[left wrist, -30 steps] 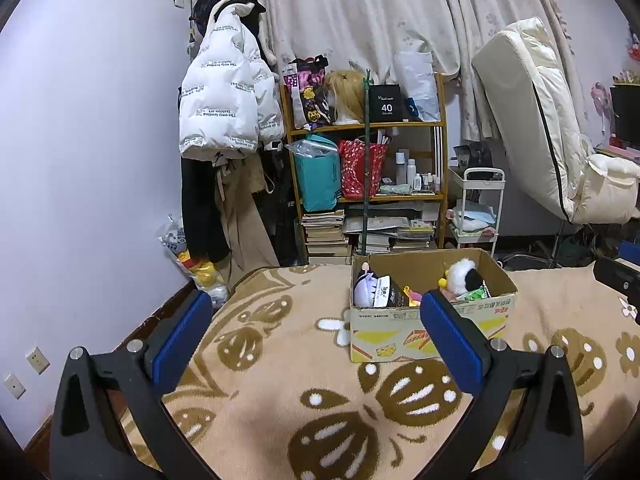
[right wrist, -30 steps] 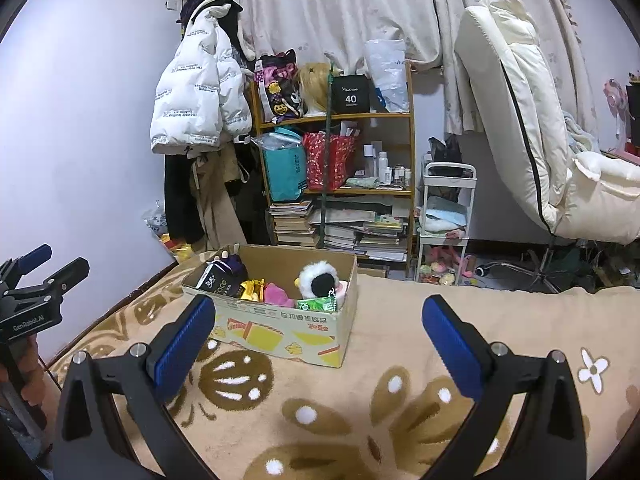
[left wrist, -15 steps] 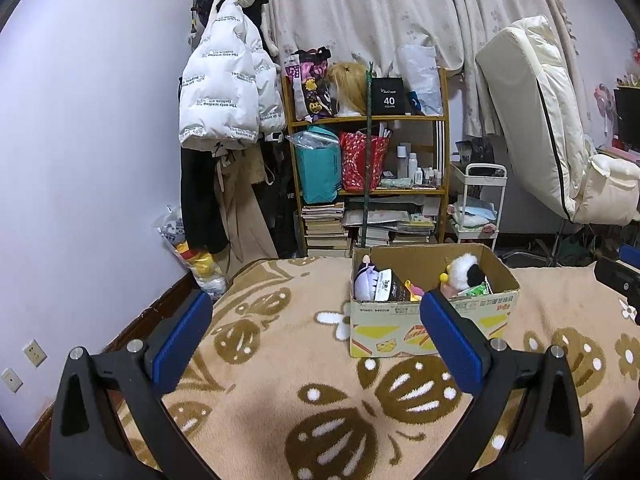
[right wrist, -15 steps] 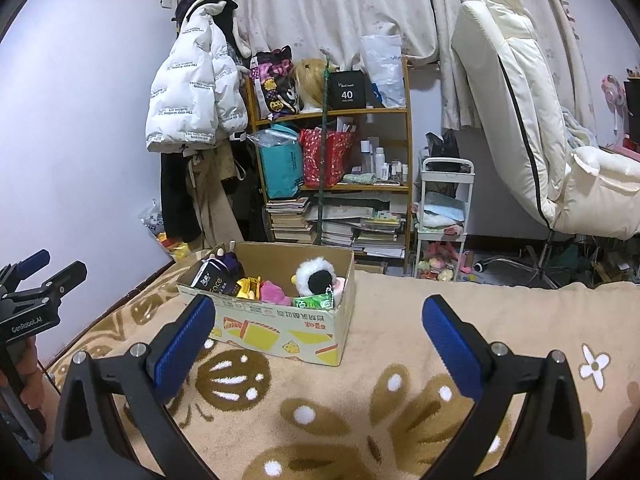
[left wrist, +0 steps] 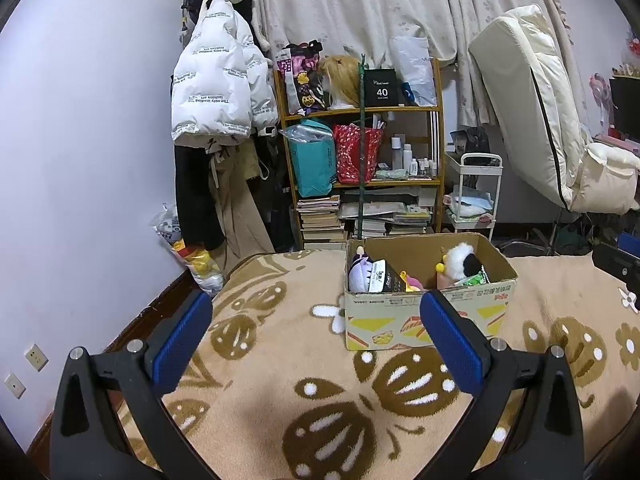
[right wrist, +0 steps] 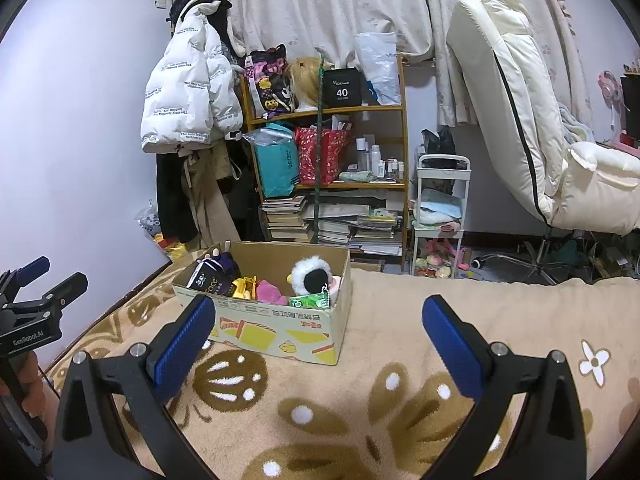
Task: Organize soft objects
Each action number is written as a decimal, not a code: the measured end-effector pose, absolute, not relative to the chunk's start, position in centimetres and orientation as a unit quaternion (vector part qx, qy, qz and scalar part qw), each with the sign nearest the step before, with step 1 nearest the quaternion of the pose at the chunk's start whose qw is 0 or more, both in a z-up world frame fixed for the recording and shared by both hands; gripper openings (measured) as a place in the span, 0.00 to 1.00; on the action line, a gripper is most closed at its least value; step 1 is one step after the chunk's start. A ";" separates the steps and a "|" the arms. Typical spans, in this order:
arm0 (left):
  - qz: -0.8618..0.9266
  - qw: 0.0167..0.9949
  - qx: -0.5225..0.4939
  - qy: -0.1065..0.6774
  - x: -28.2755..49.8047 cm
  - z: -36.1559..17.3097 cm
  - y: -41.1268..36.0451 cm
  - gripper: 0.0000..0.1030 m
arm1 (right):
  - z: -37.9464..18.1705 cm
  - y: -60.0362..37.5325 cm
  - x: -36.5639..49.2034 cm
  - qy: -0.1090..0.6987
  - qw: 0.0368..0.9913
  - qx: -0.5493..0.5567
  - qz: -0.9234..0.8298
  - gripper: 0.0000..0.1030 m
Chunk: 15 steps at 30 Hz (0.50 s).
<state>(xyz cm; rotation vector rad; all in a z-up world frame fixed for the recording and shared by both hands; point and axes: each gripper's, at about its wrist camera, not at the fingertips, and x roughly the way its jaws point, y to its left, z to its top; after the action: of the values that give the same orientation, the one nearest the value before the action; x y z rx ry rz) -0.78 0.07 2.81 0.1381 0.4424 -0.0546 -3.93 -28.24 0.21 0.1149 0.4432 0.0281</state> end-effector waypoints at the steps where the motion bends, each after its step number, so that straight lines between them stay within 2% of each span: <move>1: -0.027 0.973 0.069 0.219 -0.7 2.8 0.1 0.99 | 0.2 -28.3 -3.9 0.219 0.974 0.057 0.013 1.00; 15: -0.026 0.972 0.068 0.224 -0.7 2.4 0.2 0.99 | 0.0 -28.7 -3.8 0.220 0.974 0.058 0.005 1.00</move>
<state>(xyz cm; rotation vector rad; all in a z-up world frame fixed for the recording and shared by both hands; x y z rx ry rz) -0.70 0.21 2.44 0.1374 0.4529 -0.0531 -3.84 -28.74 0.05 0.1171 0.4441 0.0092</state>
